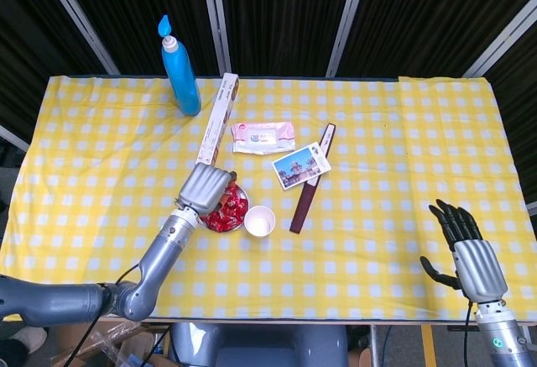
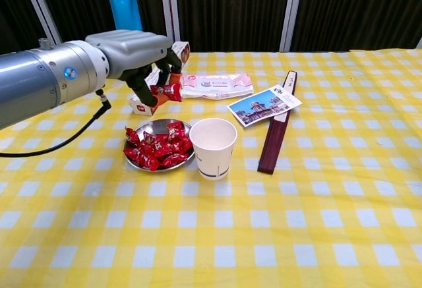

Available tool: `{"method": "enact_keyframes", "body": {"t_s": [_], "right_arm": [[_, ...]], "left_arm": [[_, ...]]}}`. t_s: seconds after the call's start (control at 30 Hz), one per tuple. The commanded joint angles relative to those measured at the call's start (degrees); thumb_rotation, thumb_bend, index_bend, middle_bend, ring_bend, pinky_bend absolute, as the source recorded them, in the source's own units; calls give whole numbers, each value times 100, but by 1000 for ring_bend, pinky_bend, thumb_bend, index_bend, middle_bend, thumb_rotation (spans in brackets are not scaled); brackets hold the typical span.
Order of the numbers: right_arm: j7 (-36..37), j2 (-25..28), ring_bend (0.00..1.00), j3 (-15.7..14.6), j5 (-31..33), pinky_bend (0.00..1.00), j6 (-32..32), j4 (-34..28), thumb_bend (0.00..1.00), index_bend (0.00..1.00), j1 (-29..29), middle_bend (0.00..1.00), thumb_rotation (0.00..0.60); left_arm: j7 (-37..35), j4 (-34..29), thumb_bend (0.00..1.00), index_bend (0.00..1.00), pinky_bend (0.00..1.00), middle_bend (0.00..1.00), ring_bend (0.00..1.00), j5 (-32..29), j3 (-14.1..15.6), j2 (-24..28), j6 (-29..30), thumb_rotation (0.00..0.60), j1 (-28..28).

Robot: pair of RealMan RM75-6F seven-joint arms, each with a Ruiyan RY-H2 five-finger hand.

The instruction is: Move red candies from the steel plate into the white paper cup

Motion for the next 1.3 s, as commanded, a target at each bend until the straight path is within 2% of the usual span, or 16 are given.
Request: {"method": "enact_keyframes", "body": {"t_s": [0.03,0.3,0.63,0.87,1.0,1.2,1.3], "right_arm": [[1,2,0,4,6,0,1,-1,388,0,0,0,600],[36,12,0,21,25,0,11,-3,387,0,-3,0,600],[85,29,0,34,16,0,43,-5,387,0,-9,0,600],[75,26,0,34,-1,0,69,-14,387,0,-19,0,600],[59,14,0,35,-4,0,82,-4,388,0,-24,0,600],[36,8,0,28,-14,0,78,-5,387,0,-24,0,600],[26,5,0,26,-14,0,71,-5,387,0,-22,0,600]], "left_arm": [[12,-129,496,535,923,586,848,94,-26,-97,-32,600,-104],[230,-62,467,516,922,577,848,19,-49,-607,-124,600,-419],[448,105,282,428,922,514,847,-269,-58,-930,-78,600,-607],[272,-170,241,357,922,402,847,-221,-152,-602,162,600,-466],[137,-298,241,343,922,388,847,-196,-160,-395,234,600,-359],[35,-473,239,331,922,379,847,-236,-42,-3,290,600,-161],[103,-544,205,306,922,346,847,-370,84,208,247,600,-86]]}}
